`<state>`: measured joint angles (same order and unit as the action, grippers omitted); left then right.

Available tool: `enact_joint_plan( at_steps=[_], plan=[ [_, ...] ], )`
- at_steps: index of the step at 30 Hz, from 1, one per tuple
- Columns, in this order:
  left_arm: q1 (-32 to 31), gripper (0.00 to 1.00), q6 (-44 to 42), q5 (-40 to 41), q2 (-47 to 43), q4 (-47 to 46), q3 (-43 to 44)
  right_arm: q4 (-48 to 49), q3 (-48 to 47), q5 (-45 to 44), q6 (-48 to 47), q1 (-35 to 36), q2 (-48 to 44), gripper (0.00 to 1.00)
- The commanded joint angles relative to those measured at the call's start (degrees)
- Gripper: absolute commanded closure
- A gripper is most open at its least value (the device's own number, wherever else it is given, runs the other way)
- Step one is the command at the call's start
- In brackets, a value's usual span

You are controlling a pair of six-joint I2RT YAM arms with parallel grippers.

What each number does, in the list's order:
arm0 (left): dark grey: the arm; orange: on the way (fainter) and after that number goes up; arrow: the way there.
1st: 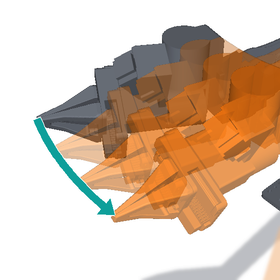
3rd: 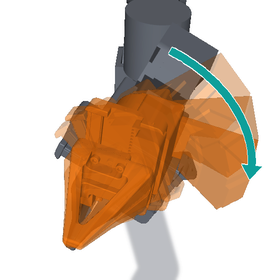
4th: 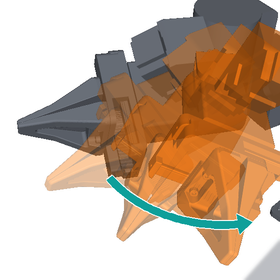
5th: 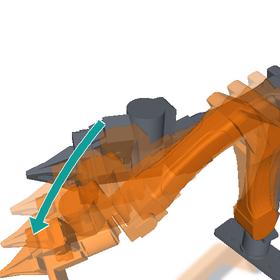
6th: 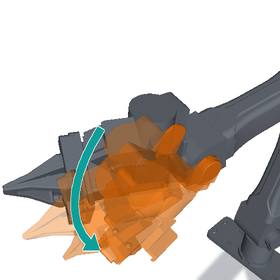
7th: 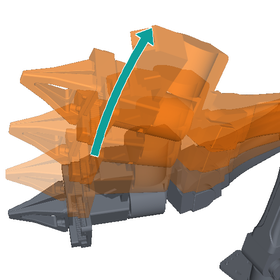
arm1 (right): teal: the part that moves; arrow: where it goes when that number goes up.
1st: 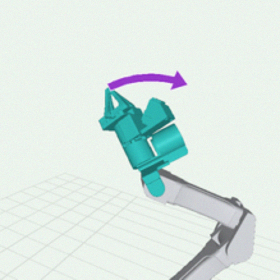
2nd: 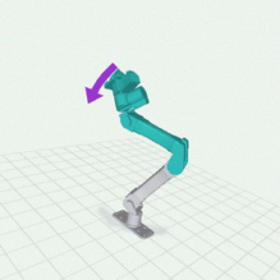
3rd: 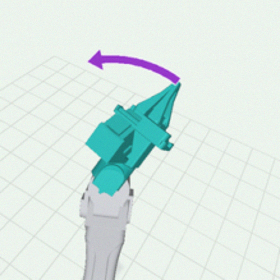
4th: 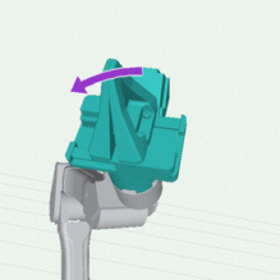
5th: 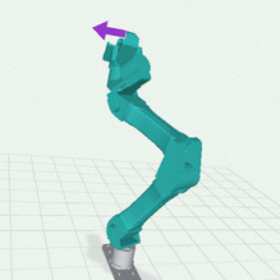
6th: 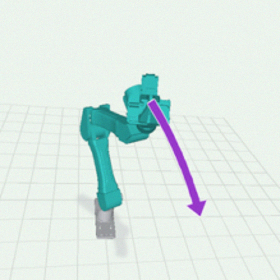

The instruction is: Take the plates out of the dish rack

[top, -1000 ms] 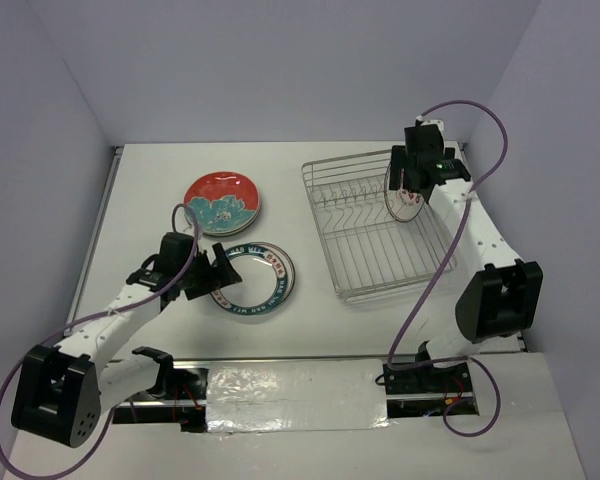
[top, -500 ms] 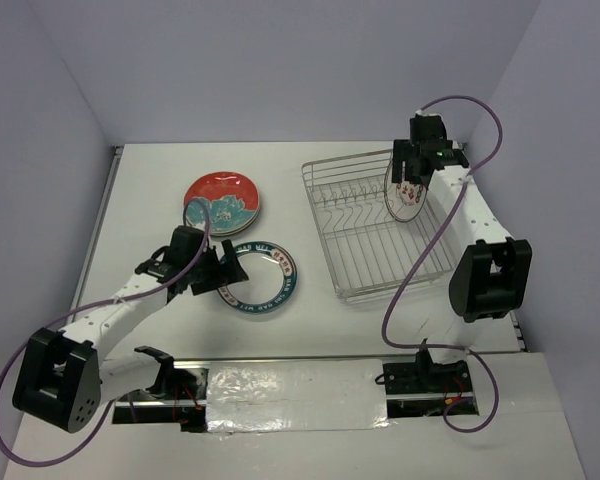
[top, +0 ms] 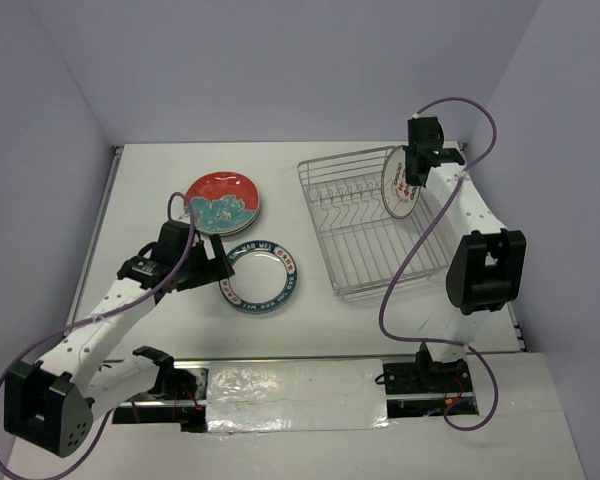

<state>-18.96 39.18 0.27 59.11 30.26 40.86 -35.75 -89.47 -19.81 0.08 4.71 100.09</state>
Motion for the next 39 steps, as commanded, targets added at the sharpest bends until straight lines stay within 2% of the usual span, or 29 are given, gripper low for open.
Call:
enact_joint_plan(
  at_steps=[1,2,4,9,14,17,18,20,21,25,29,33,34,39],
  plan=[
    [-0.2,0.01,-2.79,0.44,-5.31,4.45,4.48,3.31,0.52,-3.81,0.45,1.0,-4.71,0.89],
    [-0.29,0.01,-3.31,0.26,-7.32,4.89,5.1,3.49,0.7,-5.13,0.45,1.61,-5.86,0.95],
    [-0.2,0.0,-4.72,-0.62,-9.27,5.68,7.12,4.28,1.31,-7.77,-1.3,3.19,-8.32,1.0],
    [-0.29,0.01,-7.97,1.38,-14.63,8.06,10.9,3.85,0.53,-16.47,-2.54,6.97,-16.85,1.0],
    [-0.29,0.01,-8.68,0.26,-18.67,6.4,11.96,-1.33,-2.89,-26.32,-2.98,17.32,-22.13,1.0],
    [-0.2,0.01,-8.94,-6.32,-22.27,0.7,11.0,-5.56,-2.65,-12.42,1.57,20.07,-26.34,1.0],
    [-0.29,0.01,-9.47,-11.38,-23.24,-4.11,9.78,-3.21,1.45,0.87,2.55,19.9,-30.27,1.0],
    [-0.2,0.01,-9.82,-16.51,-26.05,-8.97,7.67,0.31,6.74,13.16,5.36,20.07,-34.77,1.0],
    [-0.29,0.0,-9.82,-21.49,-26.76,-13.34,7.05,3.72,11.81,23.4,7.46,20.07,-38.45,1.0],
    [-0.29,0.01,-7.37,-29.69,-28.26,-20.92,4.67,10.42,21.34,47.16,12.73,20.51,-42.95,1.0],
    [-0.29,0.02,-6.3,-30.43,-26.42,-22.09,3.61,20.35,31.79,53.47,21.0,23.23,-46.29,1.0],
    [-0.2,0.12,-6.83,-25.68,-24.4,-18.75,3.7,25.01,34.36,53.04,24.26,26.75,-46.66,1.0],
    [-0.29,0.16,-6.83,-25.67,-23.96,-18.49,3.61,25.72,34.62,52.95,25.4,27.62,-46.57,1.0],
    [-0.29,0.22,-6.92,-26.82,-21.76,-19.01,3.08,30.64,35.07,53.04,28.74,29.92,-44.03,1.0]
  ],
)
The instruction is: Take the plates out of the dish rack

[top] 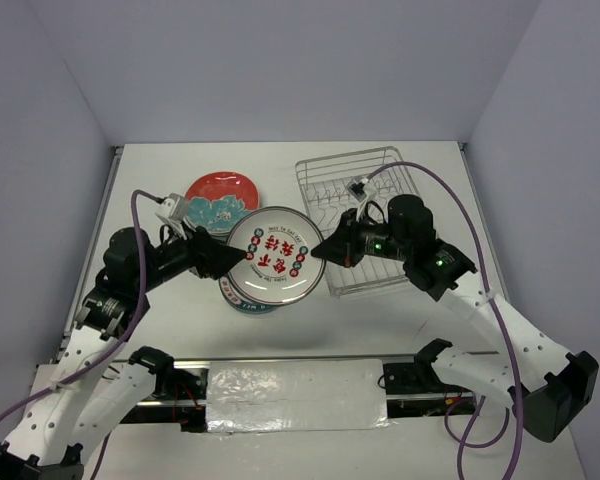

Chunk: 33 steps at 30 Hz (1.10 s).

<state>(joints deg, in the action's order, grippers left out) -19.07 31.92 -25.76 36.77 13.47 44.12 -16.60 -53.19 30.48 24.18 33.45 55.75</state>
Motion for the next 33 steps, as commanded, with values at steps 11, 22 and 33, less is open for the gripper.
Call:
enact_joint_plan(
  at_steps=[11,22,33],
  plan=[
    [-0.09,1.0,3.31,13.92,4.97,4.88,1.5,1.88,-1.04,-18.48,4.82,3.2,-0.01,0.18],
    [-0.09,0.79,9.82,17.85,12.79,1.21,-4.04,-8.44,3.53,-37.51,2.01,3.02,-10.04,0.09],
    [-0.09,0.06,10.44,20.22,17.28,1.81,-5.97,-10.64,4.85,-37.78,0.69,3.02,-11.63,0.08]
  ],
)
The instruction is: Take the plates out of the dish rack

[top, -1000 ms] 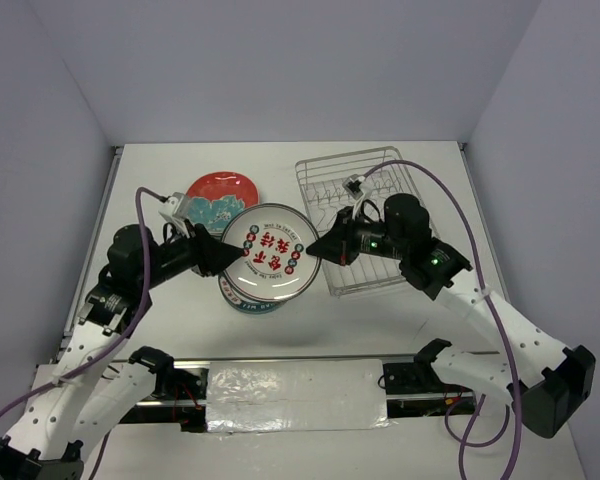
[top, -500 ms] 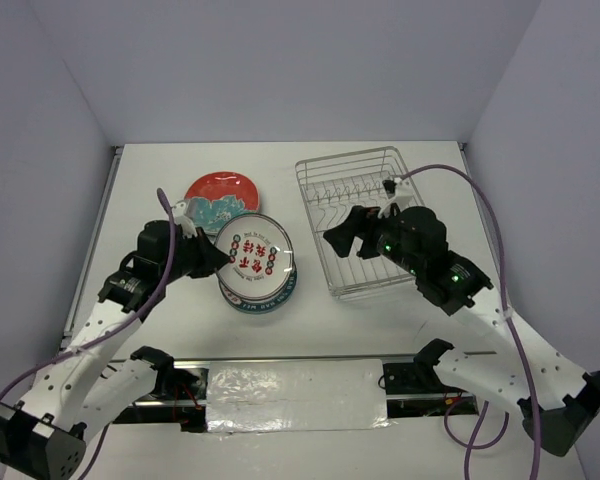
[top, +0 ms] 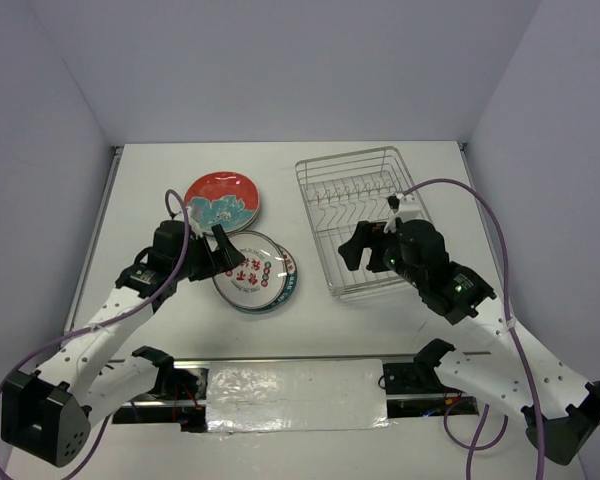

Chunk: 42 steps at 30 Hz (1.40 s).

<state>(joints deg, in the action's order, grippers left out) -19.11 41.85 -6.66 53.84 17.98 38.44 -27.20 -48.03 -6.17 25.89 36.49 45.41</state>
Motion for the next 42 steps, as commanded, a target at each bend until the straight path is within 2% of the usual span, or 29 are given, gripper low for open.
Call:
enact_joint_plan(
  at_steps=[1,10,22,24,29,32,35,36,42],
  plan=[
    [-0.05,0.0,0.52,2.16,0.38,-2.16,-0.2,-0.31,-0.48,-1.21,-1.1,-0.02,-1.29,0.08],
    [-0.05,0.0,0.34,4.72,4.86,0.48,-0.73,-2.68,-1.89,-1.03,-2.33,-0.02,-1.55,0.08],
    [-0.31,0.0,-3.44,2.78,11.63,3.98,1.81,-6.2,-4.35,-0.07,-5.41,-0.1,-1.73,0.08],
    [-0.31,0.0,-3.35,5.76,11.55,5.83,2.61,-6.81,-4.53,-0.15,-5.67,-0.01,-2.16,0.08],
    [-0.31,0.0,-4.23,5.6,10.14,7.59,4.27,-9.79,-5.49,-1.2,-7.69,-0.02,-2.87,0.08],
    [-0.31,0.01,-5.28,9.8,10.23,12.15,7.44,-12.6,-6.72,-6.19,-7.35,-0.02,-3.83,0.07],
    [-0.31,0.0,-6.51,16.31,6.55,16.02,11.21,-15.15,-8.21,-12.26,-7.08,-0.02,-6.28,0.06],
    [-0.31,0.0,-7.3,17.63,3.84,16.91,13.31,-15.77,-9.52,-13.41,-7.17,-0.02,-6.82,0.01],
    [-0.22,0.01,-13.09,31.07,-5.31,22.0,21.58,-25.43,-16.3,-22.46,-6.99,-0.02,-9.63,0.0]
  ],
)
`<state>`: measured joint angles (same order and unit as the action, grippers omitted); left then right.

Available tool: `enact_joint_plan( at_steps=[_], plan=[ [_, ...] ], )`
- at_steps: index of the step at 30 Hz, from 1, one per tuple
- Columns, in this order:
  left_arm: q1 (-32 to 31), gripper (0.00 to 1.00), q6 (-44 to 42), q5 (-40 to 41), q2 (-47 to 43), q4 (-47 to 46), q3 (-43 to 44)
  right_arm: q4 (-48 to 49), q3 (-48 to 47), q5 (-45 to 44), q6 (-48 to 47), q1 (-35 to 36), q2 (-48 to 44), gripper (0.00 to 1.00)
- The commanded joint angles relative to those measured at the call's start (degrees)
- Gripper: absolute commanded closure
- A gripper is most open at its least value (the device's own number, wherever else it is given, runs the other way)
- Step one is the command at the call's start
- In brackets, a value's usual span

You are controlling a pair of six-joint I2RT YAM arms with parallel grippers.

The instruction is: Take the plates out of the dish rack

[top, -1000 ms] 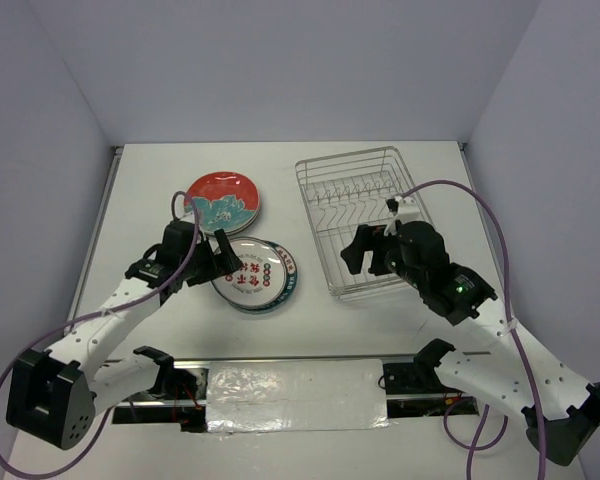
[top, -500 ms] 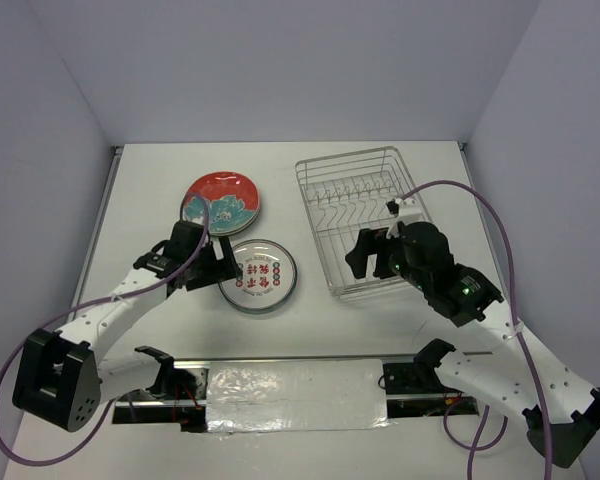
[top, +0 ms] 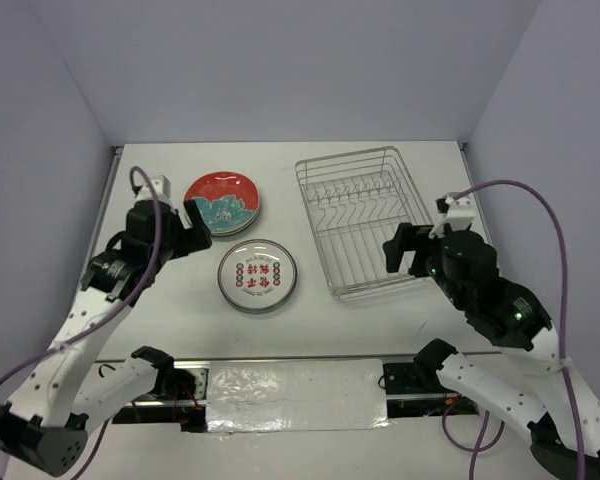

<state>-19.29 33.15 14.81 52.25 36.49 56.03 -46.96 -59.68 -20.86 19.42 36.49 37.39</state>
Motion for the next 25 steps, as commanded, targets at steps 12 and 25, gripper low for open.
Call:
enact_joint_plan(
  at_steps=[12,25],
  plan=[
    [-0.13,0.0,-8.89,20.43,-21.12,14.31,8.48,-17.64,-13.18,-8.14,-2.28,-0.02,-11.01,0.0],
    [-0.14,0.0,-7.04,22.28,-32.92,15.19,3.47,-17.56,-9.31,-8.32,-1.67,-0.02,-17.26,0.0]
  ],
)
